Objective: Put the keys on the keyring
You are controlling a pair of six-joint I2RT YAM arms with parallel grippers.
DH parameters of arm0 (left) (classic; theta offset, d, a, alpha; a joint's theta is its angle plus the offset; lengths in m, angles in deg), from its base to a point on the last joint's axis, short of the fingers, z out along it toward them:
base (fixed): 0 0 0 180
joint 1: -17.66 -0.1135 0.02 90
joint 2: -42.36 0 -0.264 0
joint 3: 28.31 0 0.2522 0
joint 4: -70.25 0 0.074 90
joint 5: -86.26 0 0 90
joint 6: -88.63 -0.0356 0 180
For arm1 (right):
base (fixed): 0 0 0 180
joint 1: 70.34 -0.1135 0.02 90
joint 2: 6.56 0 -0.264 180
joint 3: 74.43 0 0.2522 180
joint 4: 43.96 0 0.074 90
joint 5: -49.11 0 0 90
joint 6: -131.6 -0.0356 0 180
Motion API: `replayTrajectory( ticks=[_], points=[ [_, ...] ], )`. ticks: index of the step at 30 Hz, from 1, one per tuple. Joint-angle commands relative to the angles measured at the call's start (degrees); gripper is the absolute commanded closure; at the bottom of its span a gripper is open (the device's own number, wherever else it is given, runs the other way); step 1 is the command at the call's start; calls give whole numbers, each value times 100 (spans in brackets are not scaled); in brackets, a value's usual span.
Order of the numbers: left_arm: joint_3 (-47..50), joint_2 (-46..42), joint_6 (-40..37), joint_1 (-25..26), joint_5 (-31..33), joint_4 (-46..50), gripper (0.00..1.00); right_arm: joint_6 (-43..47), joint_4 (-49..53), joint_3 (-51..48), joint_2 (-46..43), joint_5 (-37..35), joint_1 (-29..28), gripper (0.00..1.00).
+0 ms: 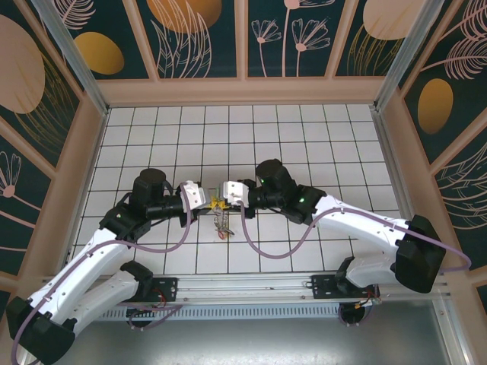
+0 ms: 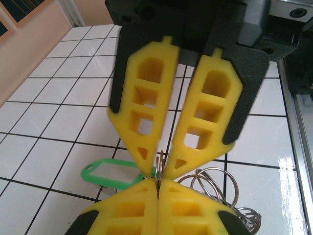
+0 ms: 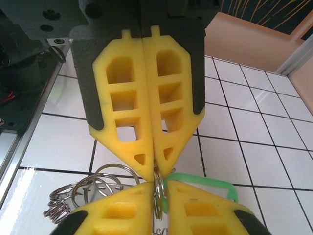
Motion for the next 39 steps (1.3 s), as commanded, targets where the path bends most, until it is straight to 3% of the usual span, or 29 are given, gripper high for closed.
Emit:
replayTrajectory(
  ticks=[1,4,5,8,13,21,29,39],
  points=[
    [-174,9,-1,1,-134,-176,100,-42,-168,173,-3,221,-81,99],
    [-145,-67,90,1,-50,-255,98,-73,-186,134,-39,247,-76,100],
    [-127,-125,151,8,-30,-306,90,-108,-243,88,-80,248,-75,100],
    [-18,-414,296,9,-24,-448,80,-277,-576,-154,-287,247,-61,100],
    [194,-875,325,-4,231,-453,76,-621,-1086,-615,-738,332,19,100],
    [197,-627,266,5,-624,-523,66,-913,-1545,-1010,-1083,480,110,100],
    [279,-465,302,-3,-890,-783,66,-1123,-1971,-1084,-1016,586,108,100],
    [287,-500,23,-1,-745,-652,82,-1308,-2252,-1063,-909,713,110,100]
  ],
)
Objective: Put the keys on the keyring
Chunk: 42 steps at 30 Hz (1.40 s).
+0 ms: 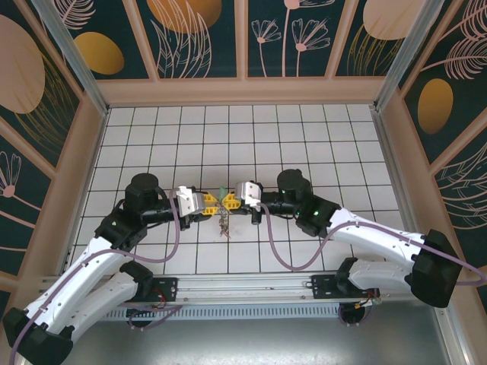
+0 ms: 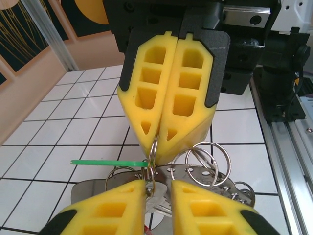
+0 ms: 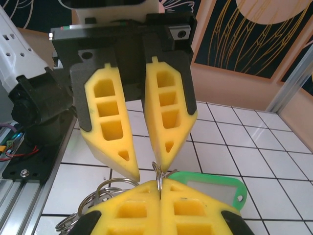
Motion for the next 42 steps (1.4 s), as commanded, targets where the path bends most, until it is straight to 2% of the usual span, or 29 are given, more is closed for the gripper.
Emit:
replayTrajectory(
  ticks=[1,4,5,12,18,22,26,29,34,38,42],
  points=[
    [42,-20,-198,-2,20,-27,86,-217,-637,-5,6,236,27,100],
    [-2,15,-317,6,232,73,99,-288,-727,-6,51,292,19,100],
    [-13,18,-347,2,310,96,100,-313,-753,-5,59,298,18,100],
    [-6,-6,-445,4,582,209,100,-973,-1575,-195,87,172,27,100],
    [162,46,-142,-3,278,-121,100,-2051,-3384,-559,407,-183,-175,100],
    [310,-20,277,6,89,-708,100,-2314,-4037,-568,804,-442,-429,100],
    [311,8,431,5,32,-784,100,-2551,-4490,-563,1120,-574,-543,100],
    [255,-132,514,-2,183,-657,89,-2524,-4469,-549,1170,-584,-549,100],
    [256,-619,601,-2,802,-437,76,-2350,-4185,-581,1010,-515,-513,100],
    [242,-844,703,-4,1038,-366,70,-2349,-4111,-643,902,-474,-461,100],
    [197,-867,783,-3,1066,-388,69,-2319,-4073,-647,858,-346,-422,100]
  ],
)
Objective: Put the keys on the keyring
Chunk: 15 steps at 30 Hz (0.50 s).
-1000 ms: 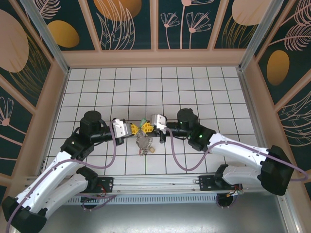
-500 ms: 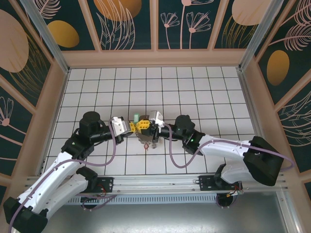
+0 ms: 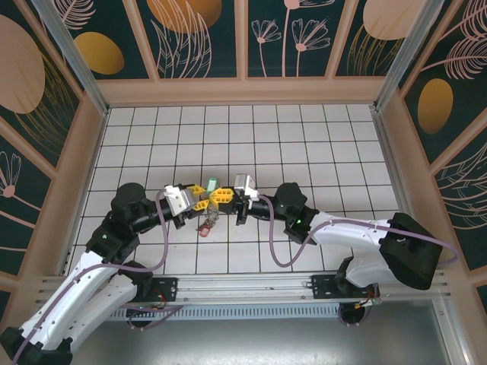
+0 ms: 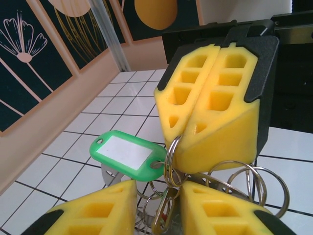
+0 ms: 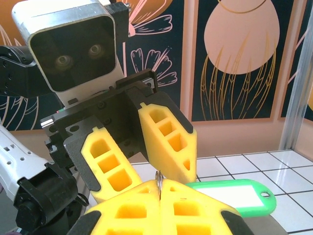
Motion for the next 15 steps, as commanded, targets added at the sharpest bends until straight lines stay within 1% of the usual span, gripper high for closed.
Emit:
replayTrajectory(
  ticks=[1,5,7,12,15],
  points=[
    [-74,-21,191,51,-33,-106,69,17,-312,17,-185,207,1,100],
    [-123,103,214,52,-228,-162,71,68,-278,18,-212,317,15,100],
    [-120,131,243,51,-350,-233,75,89,-248,9,-224,320,16,100],
    [-101,140,252,53,-522,-347,90,265,26,25,-252,412,25,100],
    [-132,123,190,51,-507,-299,91,494,409,62,-314,503,52,100]
  ],
)
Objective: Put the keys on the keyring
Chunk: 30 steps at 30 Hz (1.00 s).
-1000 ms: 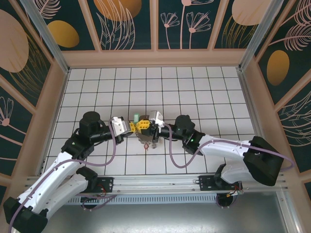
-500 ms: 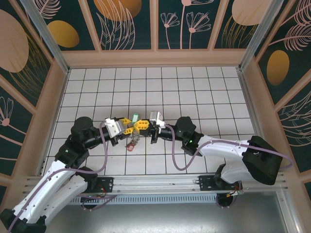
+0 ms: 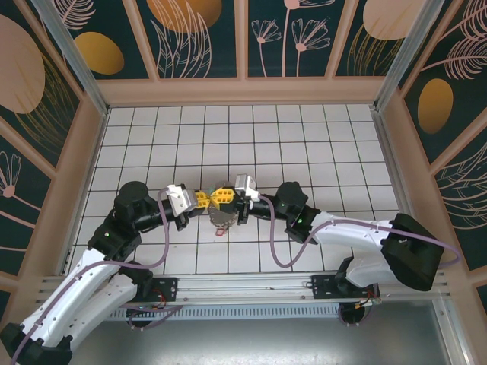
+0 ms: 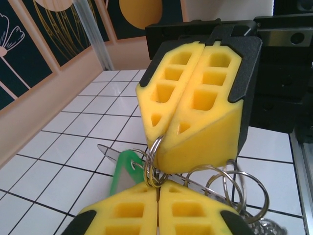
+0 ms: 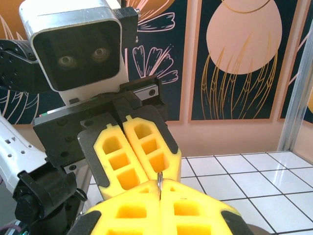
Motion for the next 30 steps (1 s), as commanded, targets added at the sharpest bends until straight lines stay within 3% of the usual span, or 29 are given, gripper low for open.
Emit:
replayTrajectory(
  ticks=[1,6,21,30],
  points=[
    [-135,-38,-21,26,-133,-289,90,312,286,57,-228,411,20,100],
    [-130,-134,-1,18,-43,-271,74,424,537,6,-401,696,195,100],
    [-386,411,-157,23,-1081,85,77,465,546,-23,-544,934,322,100],
    [-355,471,-199,26,-1105,222,85,451,405,-101,-679,855,347,100]
  ],
)
